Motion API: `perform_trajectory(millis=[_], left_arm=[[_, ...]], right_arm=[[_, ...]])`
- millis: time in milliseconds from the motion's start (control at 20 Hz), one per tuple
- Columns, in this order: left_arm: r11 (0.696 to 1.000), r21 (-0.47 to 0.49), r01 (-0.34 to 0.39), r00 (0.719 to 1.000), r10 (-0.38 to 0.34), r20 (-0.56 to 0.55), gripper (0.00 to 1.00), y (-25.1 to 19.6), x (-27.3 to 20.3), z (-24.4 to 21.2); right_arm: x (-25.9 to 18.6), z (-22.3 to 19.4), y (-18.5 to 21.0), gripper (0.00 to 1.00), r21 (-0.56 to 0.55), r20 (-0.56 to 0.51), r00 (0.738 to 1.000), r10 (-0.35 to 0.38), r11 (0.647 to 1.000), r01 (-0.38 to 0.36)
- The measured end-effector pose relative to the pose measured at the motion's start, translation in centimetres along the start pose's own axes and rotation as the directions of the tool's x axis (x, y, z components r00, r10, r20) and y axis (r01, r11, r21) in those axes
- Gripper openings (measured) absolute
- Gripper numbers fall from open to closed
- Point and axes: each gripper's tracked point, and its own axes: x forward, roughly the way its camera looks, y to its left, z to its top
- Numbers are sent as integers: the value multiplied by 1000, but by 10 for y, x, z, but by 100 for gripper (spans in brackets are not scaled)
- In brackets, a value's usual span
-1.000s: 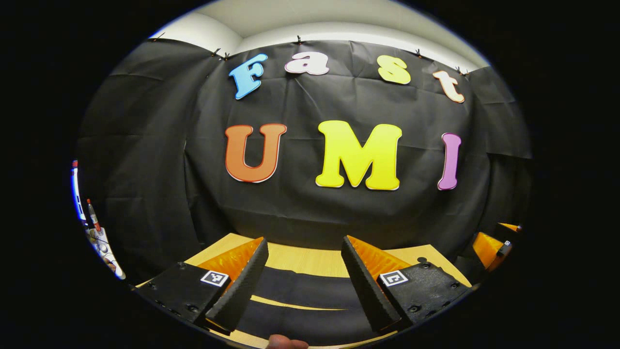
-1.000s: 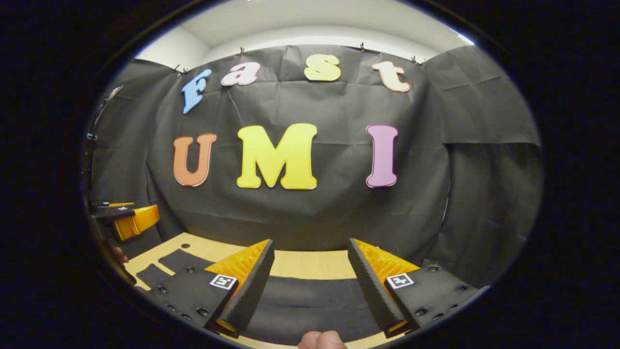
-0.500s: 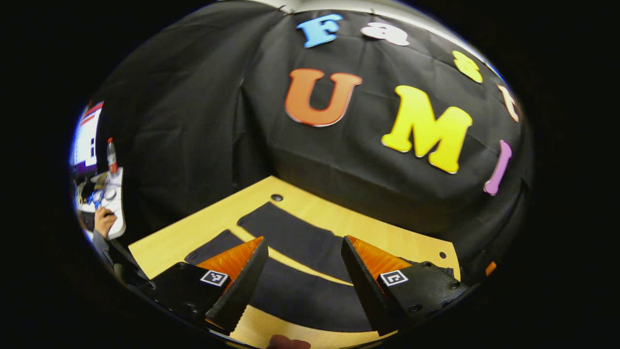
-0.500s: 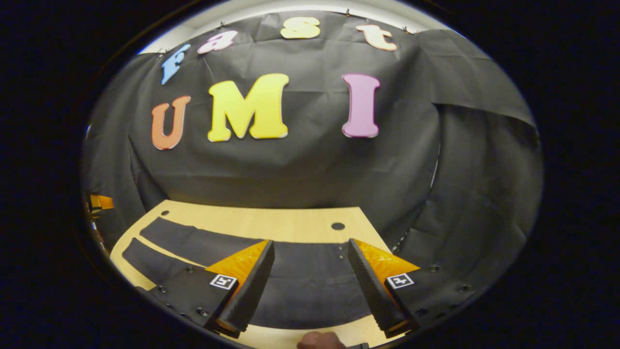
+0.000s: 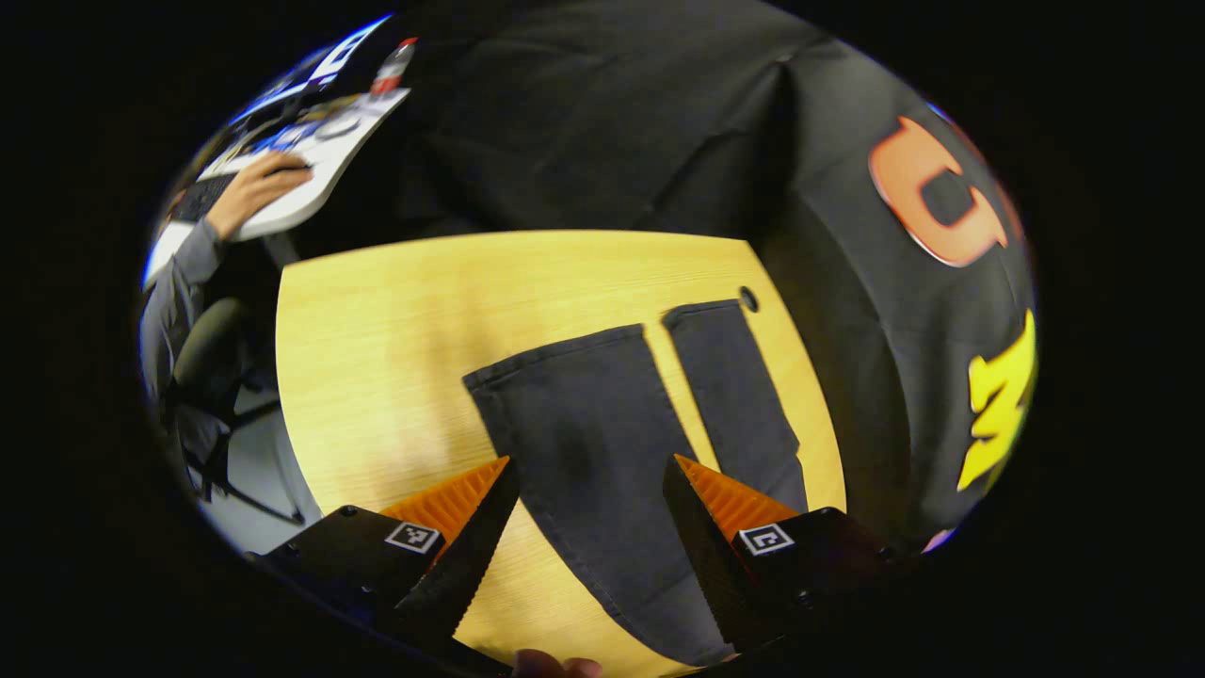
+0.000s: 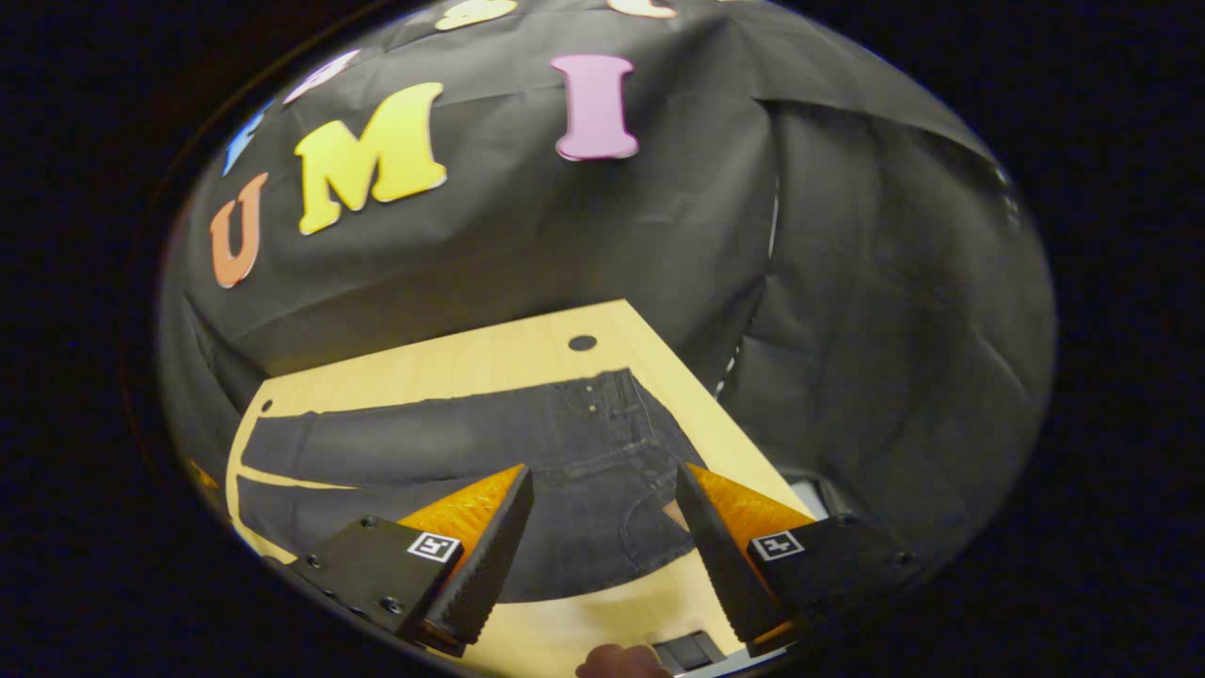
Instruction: Grasp the waist and the cuffs of the jeans and fold them to make the two legs overlap; first hold the waist and fold one-third of the jeans toward the cuffs, then hold the cuffs and fold the remaining one-third in the same direction to finish folding.
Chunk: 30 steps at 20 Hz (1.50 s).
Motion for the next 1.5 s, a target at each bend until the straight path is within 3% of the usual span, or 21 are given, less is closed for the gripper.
perform_trajectory(millis=[200, 350, 500, 600, 650, 700, 750, 800, 850, 950, 1000, 1100, 1250, 1300, 1450, 1500], left_arm=[[994, -51, -92, 993, 88, -75, 99, 28, 26, 4], [991, -71, -117, 989, 110, -97, 99, 35, 42, 19], [990, -75, -122, 988, 114, -103, 99, 31, 55, 28], [988, -75, -134, 985, 125, -117, 99, 31, 61, 27], [986, -75, -149, 983, 139, -120, 98, 32, 61, 26], [985, -74, -153, 983, 144, -117, 100, 31, 65, 28], [984, -64, -169, 979, 160, -123, 98, 30, 65, 28], [981, -52, -186, 975, 177, -134, 100, 29, 65, 28], [979, -39, -200, 970, 193, -146, 98, 27, 67, 27], [981, -26, -193, 970, 186, -158, 97, 18, 73, 25], [975, -9, -221, 963, 217, -160, 77, 21, 75, 25], [971, 22, -240, 956, 240, -172, 73, 21, 76, 24], [972, 10, -237, 955, 235, -183, 56, 17, 79, 21], [969, 4, -247, 952, 244, -183, 45, 20, 79, 22], [967, 8, -253, 948, 250, -195, 33, 18, 81, 21], [968, 1, -252, 949, 248, -194, 32, 18, 79, 20]], right_arm=[[11, -16, -24, 94, 96, -71, 996, -58, 993, 65], [18, -30, -36, 97, 153, -133, 989, -69, 984, 90], [28, -42, -50, 94, 234, -200, 976, -88, 963, 135], [33, -47, -60, 98, 303, -234, 967, -100, 938, 171], [36, -50, -65, 94, 330, -252, 962, -104, 925, 187], [39, -53, -68, 98, 351, -265, 958, -106, 915, 199], [43, -55, -71, 94, 364, -281, 955, -100, 909, 202], [47, -59, -74, 98, 383, -295, 951, -93, 900, 207], [52, -62, -77, 94, 419, -317, 945, -81, 882, 216], [62, -66, -80, 98, 528, -356, 933, -45, 814, 241], [69, -69, -84, 98, 572, -372, 928, -29, 780, 254], [80, -74, -87, 98, 633, -388, 922, 6, 729, 262], [97, -84, -98, 98, 642, -412, 911, -10, 706, 298], [101, -85, -94, 98, 644, -415, 910, 0, 706, 294], [111, -77, -85, 98, 595, -409, 912, 3, 759, 264], [114, -76, -80, 92, 575, -420, 907, 2, 774, 265]])
